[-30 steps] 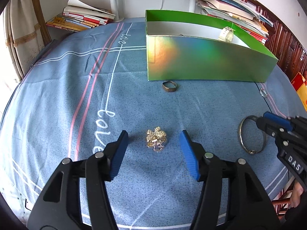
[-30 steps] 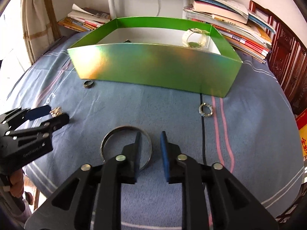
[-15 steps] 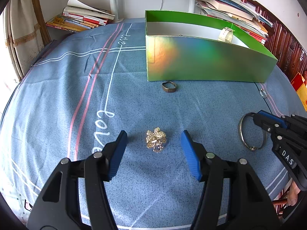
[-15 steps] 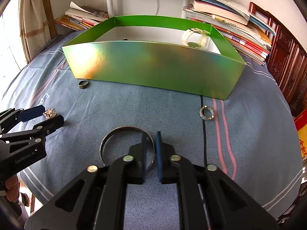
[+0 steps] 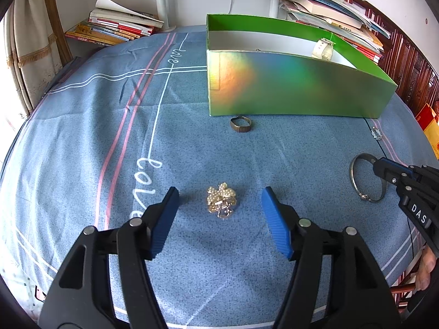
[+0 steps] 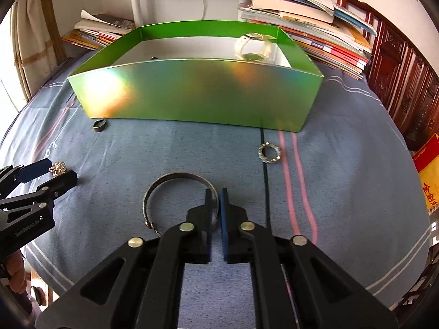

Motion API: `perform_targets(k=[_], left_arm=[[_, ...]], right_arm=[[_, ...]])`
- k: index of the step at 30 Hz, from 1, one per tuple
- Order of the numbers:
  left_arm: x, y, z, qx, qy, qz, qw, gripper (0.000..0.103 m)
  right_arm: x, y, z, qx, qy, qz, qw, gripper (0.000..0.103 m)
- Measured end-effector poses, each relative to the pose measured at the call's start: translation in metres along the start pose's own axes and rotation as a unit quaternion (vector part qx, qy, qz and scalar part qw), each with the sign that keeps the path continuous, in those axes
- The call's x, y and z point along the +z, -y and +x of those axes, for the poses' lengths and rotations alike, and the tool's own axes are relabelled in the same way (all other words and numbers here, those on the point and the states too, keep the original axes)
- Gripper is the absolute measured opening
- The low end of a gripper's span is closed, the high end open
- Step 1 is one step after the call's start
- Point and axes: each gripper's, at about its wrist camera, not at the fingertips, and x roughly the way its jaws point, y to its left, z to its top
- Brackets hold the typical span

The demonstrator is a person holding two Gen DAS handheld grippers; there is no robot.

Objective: Organize jewelry
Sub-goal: 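Move the left gripper over the gold flower charm while the right gripper moves over the silver bangle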

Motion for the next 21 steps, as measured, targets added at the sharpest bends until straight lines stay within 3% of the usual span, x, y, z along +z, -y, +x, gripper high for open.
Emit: perform_targets(k=[12, 21], left_arm=[[0.0003, -0.0004, -0.0002, -0.002, 0.0, 0.0, 1.0, 0.064], [0.0003, -0.0084, 0.0017, -0.008, 0.001, -0.007, 0.9999, 0.063]], right_arm=[[0.001, 0.0008, 0.0012, -0.005, 0.001, 0.004, 1.0, 0.024], [-0.0001, -0.0007, 0.001, 0.002, 0.0, 0.006, 1.0, 0.025]])
